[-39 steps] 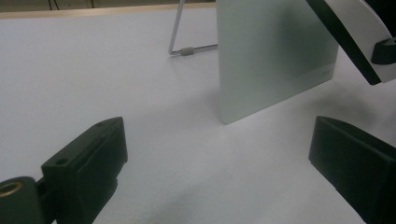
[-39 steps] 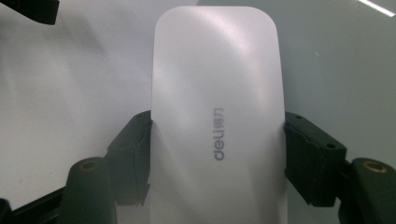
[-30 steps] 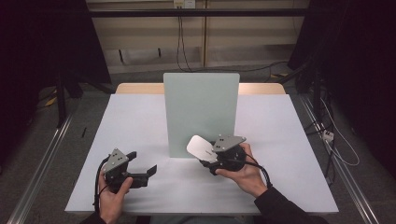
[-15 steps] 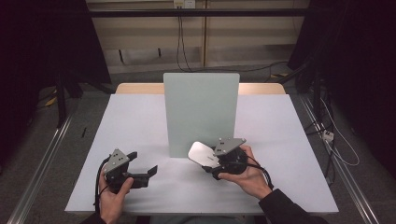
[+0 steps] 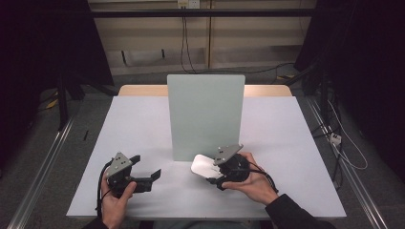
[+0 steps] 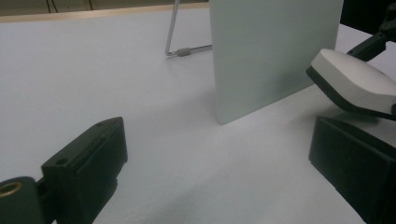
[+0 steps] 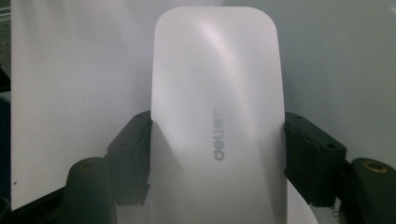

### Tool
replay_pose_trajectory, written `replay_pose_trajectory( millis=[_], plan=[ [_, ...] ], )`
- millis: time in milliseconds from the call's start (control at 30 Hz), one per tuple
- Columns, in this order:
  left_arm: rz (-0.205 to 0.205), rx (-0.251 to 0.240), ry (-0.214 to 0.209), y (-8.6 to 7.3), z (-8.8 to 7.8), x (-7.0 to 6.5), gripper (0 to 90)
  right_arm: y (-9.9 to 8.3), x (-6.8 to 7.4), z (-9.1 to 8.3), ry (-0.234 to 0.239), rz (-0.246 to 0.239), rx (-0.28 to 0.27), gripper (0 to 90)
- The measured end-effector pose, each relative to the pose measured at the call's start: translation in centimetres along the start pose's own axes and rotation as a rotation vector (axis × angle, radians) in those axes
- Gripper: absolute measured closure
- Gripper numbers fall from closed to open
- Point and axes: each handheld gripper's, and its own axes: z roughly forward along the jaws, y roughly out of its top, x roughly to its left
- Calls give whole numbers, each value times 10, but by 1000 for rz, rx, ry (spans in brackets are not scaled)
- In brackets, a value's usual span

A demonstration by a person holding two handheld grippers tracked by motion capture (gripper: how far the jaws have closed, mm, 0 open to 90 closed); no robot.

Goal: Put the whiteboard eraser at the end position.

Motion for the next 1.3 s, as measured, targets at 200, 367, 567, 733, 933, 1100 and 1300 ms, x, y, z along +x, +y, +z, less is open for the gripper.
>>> replay_pose_trajectory(
  millis=[200,367,567,733,933,1100,1300],
  plan=[
    [0,1,-1,0,0,0,43,0,3,7,35,-14,38,315],
    [0,1,0,0,0,0,43,-1,5,13,59,-23,68,315],
    [-1,3,0,0,0,1,43,-2,5,17,66,-23,73,315],
    [-1,3,-2,0,1,0,43,-2,5,20,71,-29,75,314],
    [-1,2,0,0,0,1,43,-3,6,24,81,-32,80,314],
    [-9,-2,1,0,1,1,43,-4,5,27,85,-18,77,313],
    [-4,2,2,0,1,1,43,-5,4,28,89,-2,67,312]
  ],
)
